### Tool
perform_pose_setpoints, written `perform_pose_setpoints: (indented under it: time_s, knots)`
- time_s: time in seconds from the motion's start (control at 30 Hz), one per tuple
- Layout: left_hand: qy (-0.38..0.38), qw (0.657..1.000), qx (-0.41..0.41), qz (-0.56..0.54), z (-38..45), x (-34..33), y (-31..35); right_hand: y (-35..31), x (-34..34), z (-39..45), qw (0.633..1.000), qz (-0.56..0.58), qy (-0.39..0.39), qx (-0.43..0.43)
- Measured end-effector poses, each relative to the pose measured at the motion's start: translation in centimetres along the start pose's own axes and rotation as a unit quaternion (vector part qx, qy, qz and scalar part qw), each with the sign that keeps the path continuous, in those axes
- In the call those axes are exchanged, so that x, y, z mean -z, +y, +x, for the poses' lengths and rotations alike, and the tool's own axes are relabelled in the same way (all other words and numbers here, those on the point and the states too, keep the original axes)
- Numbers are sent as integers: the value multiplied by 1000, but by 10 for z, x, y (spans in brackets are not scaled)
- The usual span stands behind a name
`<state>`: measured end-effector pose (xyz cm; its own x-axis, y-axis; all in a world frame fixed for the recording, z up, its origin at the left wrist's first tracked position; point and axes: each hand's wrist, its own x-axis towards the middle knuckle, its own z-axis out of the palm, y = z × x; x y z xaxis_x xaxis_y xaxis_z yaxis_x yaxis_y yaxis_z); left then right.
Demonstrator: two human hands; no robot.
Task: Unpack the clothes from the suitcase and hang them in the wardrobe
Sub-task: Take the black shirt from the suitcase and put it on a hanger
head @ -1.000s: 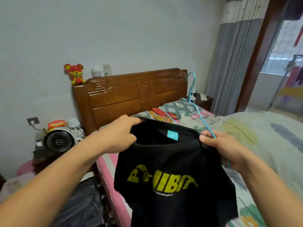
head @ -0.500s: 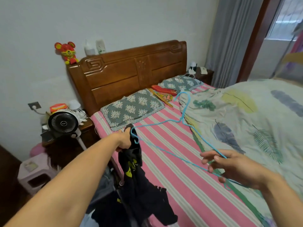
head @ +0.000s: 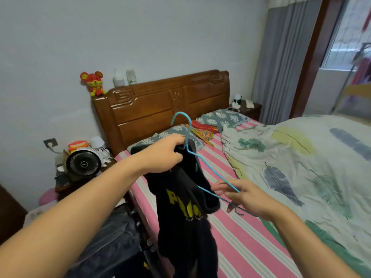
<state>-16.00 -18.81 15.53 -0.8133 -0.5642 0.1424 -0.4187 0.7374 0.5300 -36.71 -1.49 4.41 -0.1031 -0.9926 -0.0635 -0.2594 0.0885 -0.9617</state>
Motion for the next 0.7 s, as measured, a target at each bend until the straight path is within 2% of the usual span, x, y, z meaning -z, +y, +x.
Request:
perform_pose_setpoints:
  time_s: [0.07, 0.13, 0.27, 0.33, 0.43, 0.47, 0.53, 0.6, 0.63, 0.67, 0.7]
  knots:
    - [103, 992, -64, 32, -5, 26, 10, -17, 7, -3, 998, 48, 12, 47]
    - [194, 969, -118, 94, -10, 43, 14, -35, 11, -10, 990, 108, 13, 93]
    - [189, 949, -133, 216, -3, 64, 27, -52, 10, -20, 973, 170, -14, 154]
    - [208, 922, -172, 279, 1, 77, 40, -61, 1, -24, 962, 201, -82, 164]
    - [142, 910, -277, 274, -5, 88, 53, -67, -13, -20, 944, 226, -203, 127]
    - [121, 901, -300, 288, -10, 90, 53, -67, -16, -15, 952, 195, -211, 108]
    - [105, 870, -324, 357, -21, 92, 46, -64, -17, -2, 980, 82, -168, 64]
    - [101, 864, -308, 386, -32, 100, 26, -54, -10, 8, 991, -69, -111, 5]
    - [115, 876, -283, 373, -39, 107, 10, -40, 1, 10, 983, -161, -87, -15]
    - [147, 899, -237, 338, -48, 116, -5, -23, 17, 9, 953, -291, -79, -28]
    - [199, 922, -178, 282, -57, 128, -22, -2, 34, 5, 900, -423, -90, -50]
